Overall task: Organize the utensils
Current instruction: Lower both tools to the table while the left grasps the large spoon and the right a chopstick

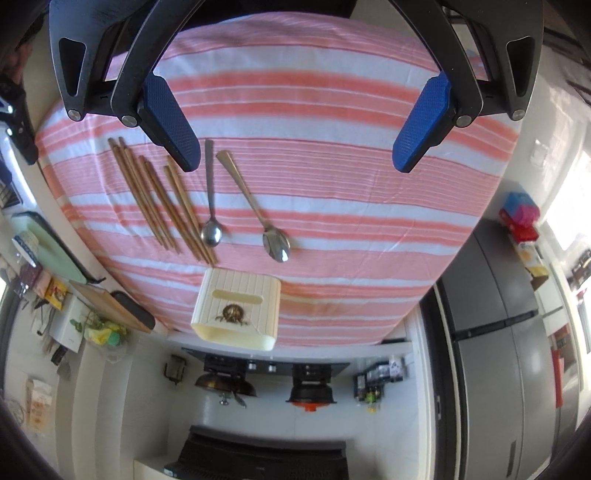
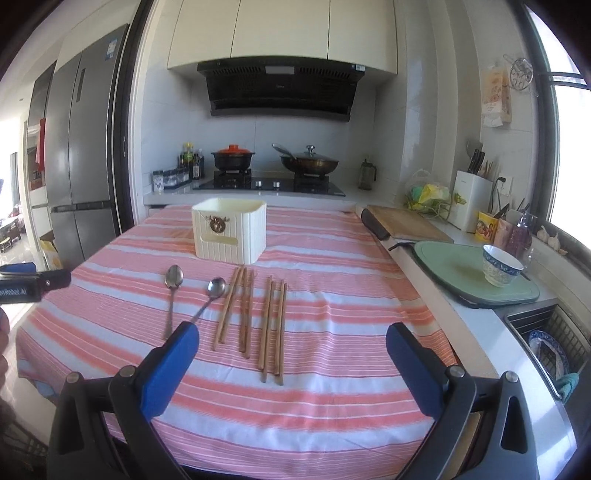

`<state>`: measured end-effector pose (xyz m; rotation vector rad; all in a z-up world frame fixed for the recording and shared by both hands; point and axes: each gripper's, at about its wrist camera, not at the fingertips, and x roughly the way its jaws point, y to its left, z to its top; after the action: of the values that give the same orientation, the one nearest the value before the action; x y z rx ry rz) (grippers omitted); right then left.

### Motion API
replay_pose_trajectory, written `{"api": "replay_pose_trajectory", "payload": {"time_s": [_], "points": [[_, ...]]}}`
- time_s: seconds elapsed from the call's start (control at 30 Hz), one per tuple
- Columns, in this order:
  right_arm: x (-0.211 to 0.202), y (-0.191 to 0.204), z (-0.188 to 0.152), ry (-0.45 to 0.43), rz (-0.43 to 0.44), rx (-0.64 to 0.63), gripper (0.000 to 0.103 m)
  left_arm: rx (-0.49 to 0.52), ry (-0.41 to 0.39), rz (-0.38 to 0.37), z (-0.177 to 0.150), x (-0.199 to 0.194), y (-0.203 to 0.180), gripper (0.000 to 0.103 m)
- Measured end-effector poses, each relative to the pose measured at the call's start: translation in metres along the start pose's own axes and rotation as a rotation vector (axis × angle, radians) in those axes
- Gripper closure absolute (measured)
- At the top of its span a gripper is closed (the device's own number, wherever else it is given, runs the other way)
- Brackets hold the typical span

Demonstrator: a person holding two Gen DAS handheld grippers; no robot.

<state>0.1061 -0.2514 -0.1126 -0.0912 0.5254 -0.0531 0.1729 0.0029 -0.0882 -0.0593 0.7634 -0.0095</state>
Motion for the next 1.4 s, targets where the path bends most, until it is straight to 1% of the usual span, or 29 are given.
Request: {"api": "replay_pose_trajectory", "payload": {"time_s": [0.07,0.13,0.17,0.2,0.27,0.37,0.4,0.43,0.53,0.6,0.77,0.8,0.87,0.9,0.97,1.03,1.1,1.13,1.27,1.33,1.4], "points": [[0.037,-0.005,-0.002,0.079,0.032,-0.012,0.001,-0.008,0.046,-0.002,0.007,0.027,-0.002,0.000],[0.071,-0.007,-0.003,0.153,0.066,-0.028,0.014,-0.002,0.072,0.000,0.013,0.051,-0.007,0.000],[0.087,-0.009,-0.003,0.188,0.093,-0.029,0.026,0.006,0.084,0.013,0.017,0.063,-0.011,0.000],[0.103,-0.010,-0.002,0.225,0.115,-0.026,0.037,0.014,0.091,0.019,0.019,0.072,-0.014,0.000],[0.134,-0.012,-0.003,0.301,0.160,-0.008,0.046,0.029,0.112,0.037,0.025,0.093,-0.020,0.000],[0.168,-0.013,-0.004,0.381,0.208,0.015,0.050,0.039,0.147,0.051,0.031,0.121,-0.025,0.000],[0.178,-0.013,-0.005,0.404,0.209,0.020,0.056,0.041,0.158,0.059,0.033,0.131,-0.026,0.000],[0.183,-0.013,-0.006,0.420,0.208,0.024,0.058,0.045,0.168,0.066,0.034,0.139,-0.027,0.000],[0.201,-0.012,-0.008,0.470,0.207,0.022,0.060,0.055,0.194,0.086,0.035,0.160,-0.032,0.000],[0.207,-0.012,-0.006,0.494,0.241,0.027,0.060,0.064,0.206,0.101,0.035,0.172,-0.035,0.000],[0.219,-0.007,0.005,0.553,0.232,-0.041,0.060,0.080,0.245,0.146,0.028,0.195,-0.039,0.000],[0.225,-0.005,0.007,0.584,0.248,-0.052,0.060,0.076,0.247,0.148,0.027,0.197,-0.039,0.000],[0.231,0.007,0.010,0.603,0.220,-0.150,0.060,0.069,0.238,0.152,0.028,0.196,-0.039,0.000],[0.234,0.009,0.013,0.604,0.212,-0.177,0.060,0.076,0.239,0.151,0.029,0.196,-0.040,0.000],[0.238,0.011,0.017,0.619,0.214,-0.184,0.060,0.091,0.238,0.151,0.028,0.195,-0.036,0.000],[0.240,0.008,0.018,0.627,0.219,-0.192,0.062,0.102,0.243,0.147,0.028,0.195,-0.026,0.000],[0.238,0.004,0.018,0.627,0.203,-0.210,0.062,0.108,0.245,0.154,0.028,0.194,-0.011,0.000],[0.236,0.001,0.017,0.629,0.198,-0.212,0.060,0.108,0.248,0.156,0.028,0.194,-0.004,0.000],[0.234,-0.004,0.016,0.626,0.195,-0.227,0.060,0.111,0.278,0.132,0.032,0.196,0.018,0.000],[0.237,-0.003,0.017,0.629,0.201,-0.234,0.060,0.142,0.298,0.096,0.036,0.201,0.018,0.000],[0.242,-0.002,0.020,0.638,0.214,-0.241,0.060,0.196,0.323,0.035,0.040,0.206,0.010,0.000]]}}
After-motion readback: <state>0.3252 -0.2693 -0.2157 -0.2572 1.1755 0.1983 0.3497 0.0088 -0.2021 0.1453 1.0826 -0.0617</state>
